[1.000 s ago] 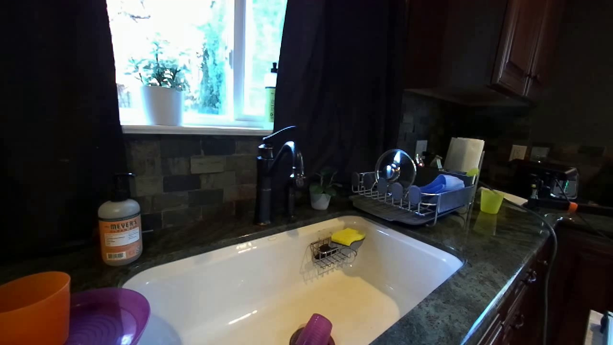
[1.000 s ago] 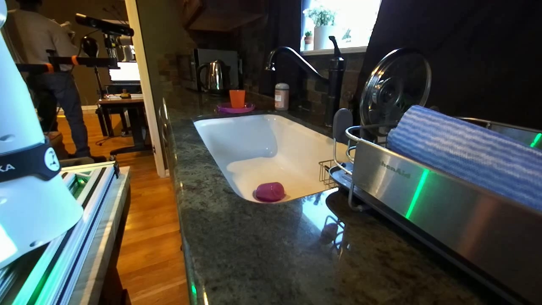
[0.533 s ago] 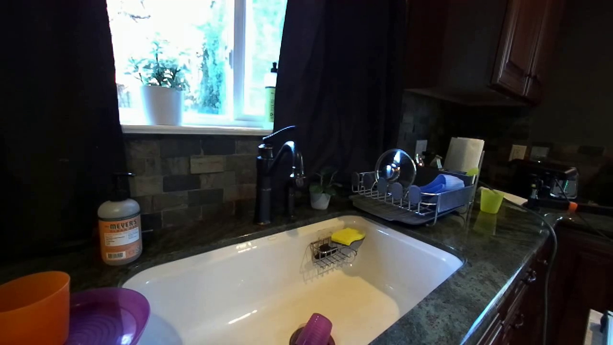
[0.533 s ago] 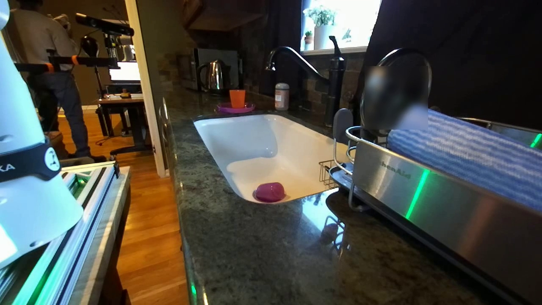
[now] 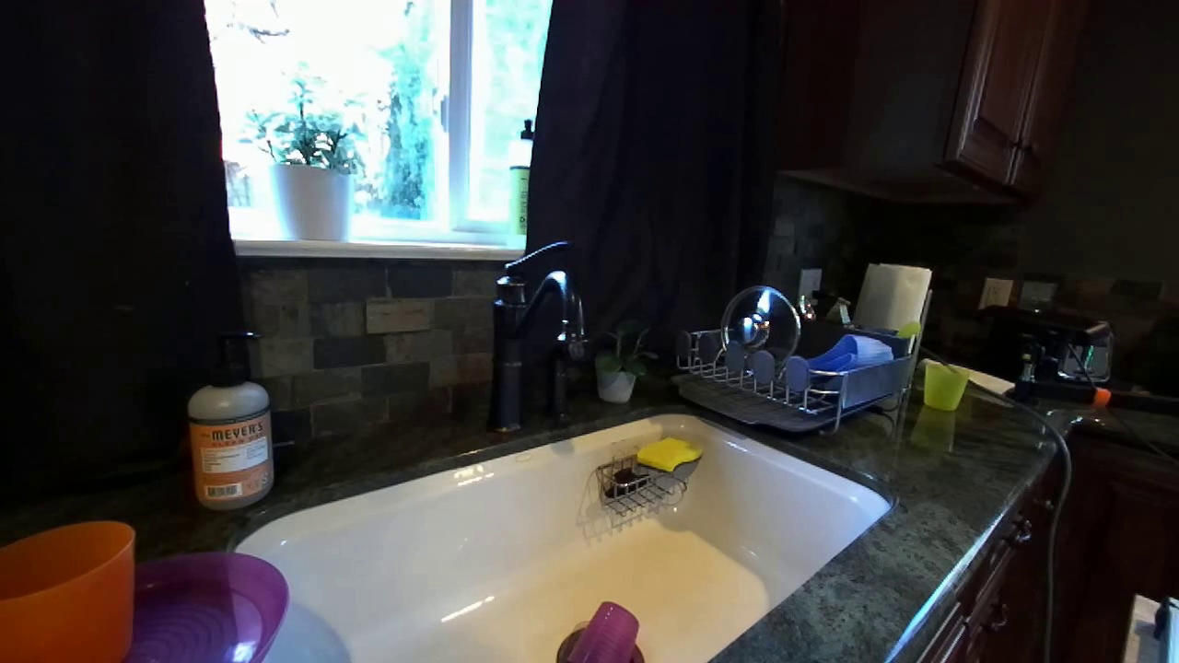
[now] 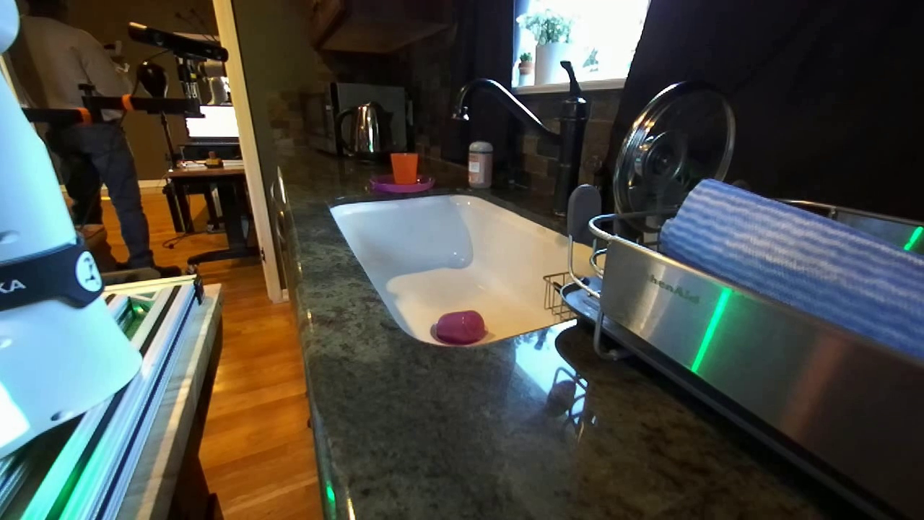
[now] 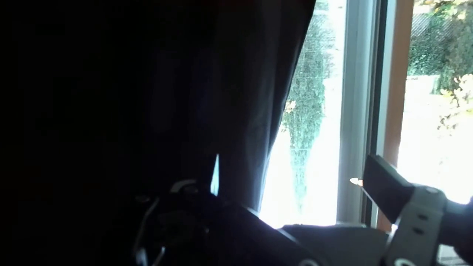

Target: Pull the curtain to the right

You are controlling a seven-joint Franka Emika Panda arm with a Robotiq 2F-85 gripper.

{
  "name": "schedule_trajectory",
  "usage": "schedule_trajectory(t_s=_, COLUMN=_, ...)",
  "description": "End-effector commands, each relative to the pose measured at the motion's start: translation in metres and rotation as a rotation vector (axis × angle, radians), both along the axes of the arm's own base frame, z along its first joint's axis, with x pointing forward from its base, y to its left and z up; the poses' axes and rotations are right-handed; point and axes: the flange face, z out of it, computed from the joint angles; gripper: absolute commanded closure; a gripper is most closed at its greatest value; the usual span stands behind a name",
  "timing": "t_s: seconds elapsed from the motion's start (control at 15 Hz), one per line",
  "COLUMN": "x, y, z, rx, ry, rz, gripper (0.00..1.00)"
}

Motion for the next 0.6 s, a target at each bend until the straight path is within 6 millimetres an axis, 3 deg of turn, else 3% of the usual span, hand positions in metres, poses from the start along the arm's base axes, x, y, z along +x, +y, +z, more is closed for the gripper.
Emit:
schedule_trajectory(t_s=0.0, x=0.022, y=-0.008, z=-0.007, rx=-0.015, ry=-0.022, rz=-0.011, gripper=0.0)
schedule_trajectory(t_s=0.27, x=0.046, y=-0.003, z=-0.019, rx=-0.034, ry=-0.023, rz=0.013, gripper=0.0)
schedule_trajectory(t_s=0.53, x=0.065, y=0.0, z=-0.018, rx=-0.048, ry=-0.09, rz=-0.022, gripper=0.0)
